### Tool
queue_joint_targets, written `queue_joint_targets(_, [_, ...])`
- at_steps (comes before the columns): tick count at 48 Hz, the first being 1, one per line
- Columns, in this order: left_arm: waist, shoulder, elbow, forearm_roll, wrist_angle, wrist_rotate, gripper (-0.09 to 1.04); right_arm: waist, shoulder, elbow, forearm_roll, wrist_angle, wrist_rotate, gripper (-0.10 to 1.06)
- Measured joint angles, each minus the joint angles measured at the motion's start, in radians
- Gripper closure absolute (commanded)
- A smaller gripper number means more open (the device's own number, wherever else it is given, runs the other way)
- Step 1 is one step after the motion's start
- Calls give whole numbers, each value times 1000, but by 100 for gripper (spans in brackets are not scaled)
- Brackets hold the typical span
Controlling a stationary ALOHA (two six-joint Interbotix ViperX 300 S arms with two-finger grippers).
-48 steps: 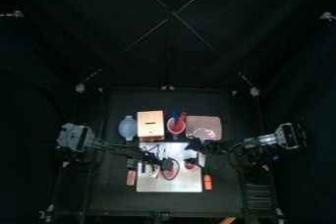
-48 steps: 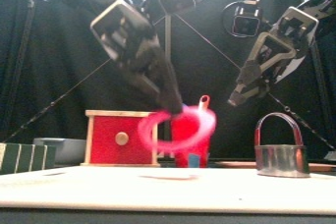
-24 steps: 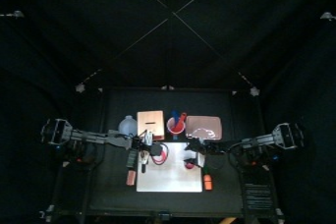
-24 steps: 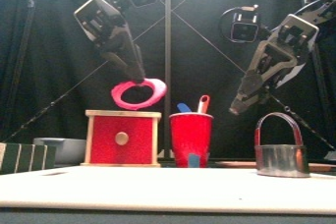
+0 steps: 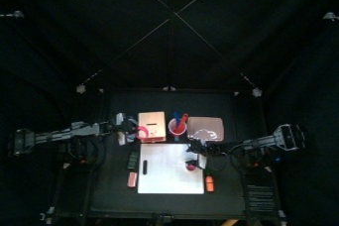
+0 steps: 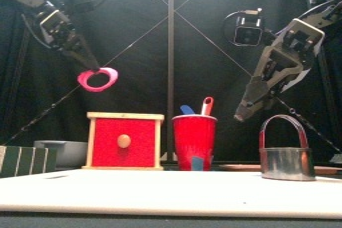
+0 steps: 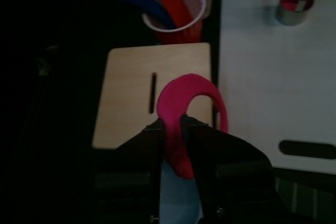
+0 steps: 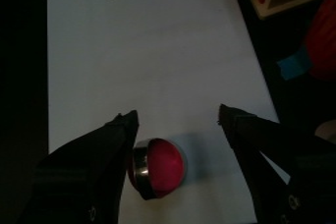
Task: Get the cutter from the drawer then cut the dough then place the extra dough in the bowl
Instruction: Place the extra dough in the bowl
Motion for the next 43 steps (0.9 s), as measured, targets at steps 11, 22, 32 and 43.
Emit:
queue_joint_targets(11, [91, -5, 104, -31, -52, 0, 35, -3, 26, -26, -14, -2, -3, 0])
queue_joint_targets(22, [115, 141, 156, -34, -218, 2, 34, -17, 26, -52, -51, -2, -5, 0])
queue_joint_targets(32, [120, 222, 175, -32, -222, 3, 32, -21, 28, -52, -54, -2, -3, 0])
queue_joint_targets(43, [120, 235, 181, -32, -201, 3, 32, -21, 29, -52, -52, -2, -3, 0])
